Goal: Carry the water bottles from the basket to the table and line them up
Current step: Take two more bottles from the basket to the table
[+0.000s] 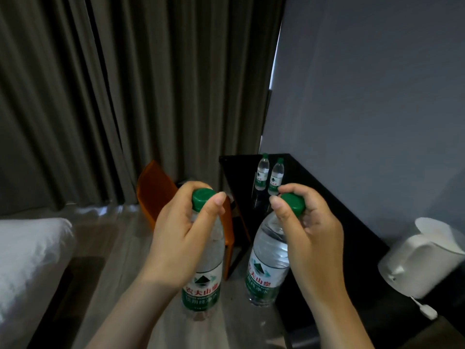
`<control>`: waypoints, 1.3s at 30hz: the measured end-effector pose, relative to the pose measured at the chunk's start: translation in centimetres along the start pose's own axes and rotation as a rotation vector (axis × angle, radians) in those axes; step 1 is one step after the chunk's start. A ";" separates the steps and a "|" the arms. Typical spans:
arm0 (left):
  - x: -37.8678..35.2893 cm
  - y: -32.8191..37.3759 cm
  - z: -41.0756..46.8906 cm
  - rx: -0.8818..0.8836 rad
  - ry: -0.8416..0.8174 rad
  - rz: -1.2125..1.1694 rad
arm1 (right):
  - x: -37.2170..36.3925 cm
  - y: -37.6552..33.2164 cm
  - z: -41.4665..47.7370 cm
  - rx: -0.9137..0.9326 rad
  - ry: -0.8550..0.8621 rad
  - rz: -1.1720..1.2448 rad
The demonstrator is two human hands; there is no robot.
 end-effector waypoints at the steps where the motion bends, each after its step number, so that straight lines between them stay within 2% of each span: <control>1: -0.5 -0.9 1.0 0.013 -0.001 -0.007 | -0.3 0.8 1.0 -0.007 -0.002 -0.014; 10: -5.3 -9.3 11.3 0.052 -0.085 -0.064 | -3.6 8.8 9.8 -0.071 0.025 -0.126; 20: -10.7 -19.2 25.7 0.063 -0.333 -0.132 | -8.1 17.6 20.7 -0.139 0.168 -0.304; 24: -13.2 -22.3 29.1 0.020 -0.399 -0.086 | -9.0 21.5 23.1 -0.217 0.174 -0.332; 30: -17.9 -27.5 33.3 0.058 -0.477 -0.081 | -9.4 27.0 26.7 -0.304 0.182 -0.370; 39: -28.0 -33.2 39.7 0.078 -0.607 -0.113 | -7.4 37.4 33.9 -0.405 0.163 -0.377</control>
Point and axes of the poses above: each hand's wrist, its own z-axis towards the middle knuckle, its own x-axis out of the back of the hand, y = z × x, the point moved 5 cm from there along z, towards the middle knuckle, and after that the axes turned 1 degree about z, right-handed, at the moved point
